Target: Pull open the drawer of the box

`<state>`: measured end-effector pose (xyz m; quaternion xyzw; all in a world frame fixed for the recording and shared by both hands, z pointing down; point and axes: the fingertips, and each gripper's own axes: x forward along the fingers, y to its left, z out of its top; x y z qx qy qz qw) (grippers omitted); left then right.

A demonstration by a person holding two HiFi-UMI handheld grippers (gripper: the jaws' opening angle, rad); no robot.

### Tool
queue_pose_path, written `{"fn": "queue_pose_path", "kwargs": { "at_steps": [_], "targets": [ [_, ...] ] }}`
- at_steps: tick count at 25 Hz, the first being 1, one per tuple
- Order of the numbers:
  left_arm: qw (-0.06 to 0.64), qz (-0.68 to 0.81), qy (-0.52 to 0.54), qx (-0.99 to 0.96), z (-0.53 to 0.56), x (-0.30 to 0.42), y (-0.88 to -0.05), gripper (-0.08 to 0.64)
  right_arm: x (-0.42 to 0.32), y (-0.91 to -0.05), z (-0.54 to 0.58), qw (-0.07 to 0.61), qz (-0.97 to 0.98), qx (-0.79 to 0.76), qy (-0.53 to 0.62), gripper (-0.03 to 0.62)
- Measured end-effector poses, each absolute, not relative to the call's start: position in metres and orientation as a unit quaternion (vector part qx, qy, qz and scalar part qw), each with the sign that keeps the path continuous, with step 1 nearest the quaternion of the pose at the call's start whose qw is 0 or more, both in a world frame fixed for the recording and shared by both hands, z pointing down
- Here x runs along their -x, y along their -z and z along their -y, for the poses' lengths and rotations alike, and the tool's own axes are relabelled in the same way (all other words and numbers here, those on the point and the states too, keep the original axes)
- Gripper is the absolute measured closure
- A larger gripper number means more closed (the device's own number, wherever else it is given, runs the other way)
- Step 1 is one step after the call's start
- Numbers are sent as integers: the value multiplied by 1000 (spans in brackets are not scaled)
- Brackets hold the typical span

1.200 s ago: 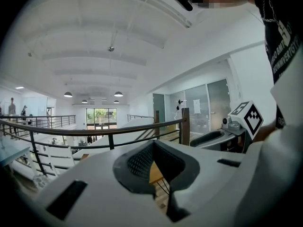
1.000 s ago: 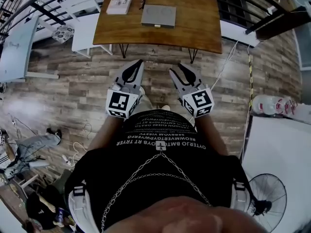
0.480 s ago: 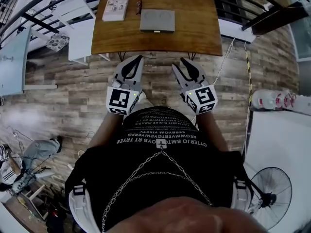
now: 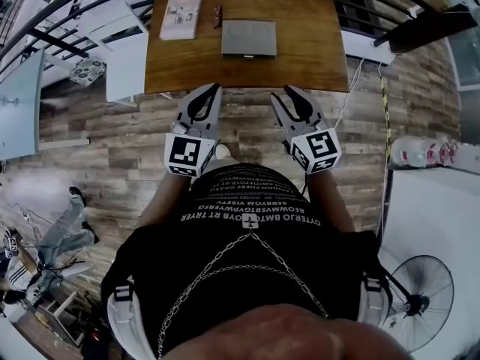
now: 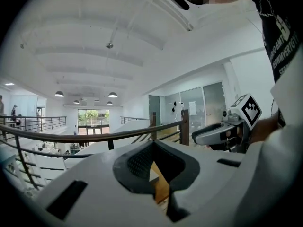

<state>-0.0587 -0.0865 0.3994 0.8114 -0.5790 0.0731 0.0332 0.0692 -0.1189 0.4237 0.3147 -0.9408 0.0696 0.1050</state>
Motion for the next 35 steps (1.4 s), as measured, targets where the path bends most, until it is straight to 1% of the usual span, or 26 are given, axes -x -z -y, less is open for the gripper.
{"fn": "queue_pose_path", "kwargs": {
  "at_steps": [14, 23, 27, 35],
  "targets": [
    [58, 560, -71, -823, 101, 111, -415, 555, -9, -429, 127, 128, 939, -311, -66, 454],
    [41, 537, -50, -841, 105, 138, -399, 555, 35, -416, 118, 124, 942, -308, -52, 454],
    [52, 530, -50, -845, 105, 142, -409, 555, 37, -422, 110, 135, 939, -312, -54, 454],
    [65, 501, -56, -861, 116, 125, -424, 555, 24, -430, 119, 140, 930, -333, -67, 454]
  ]
}}
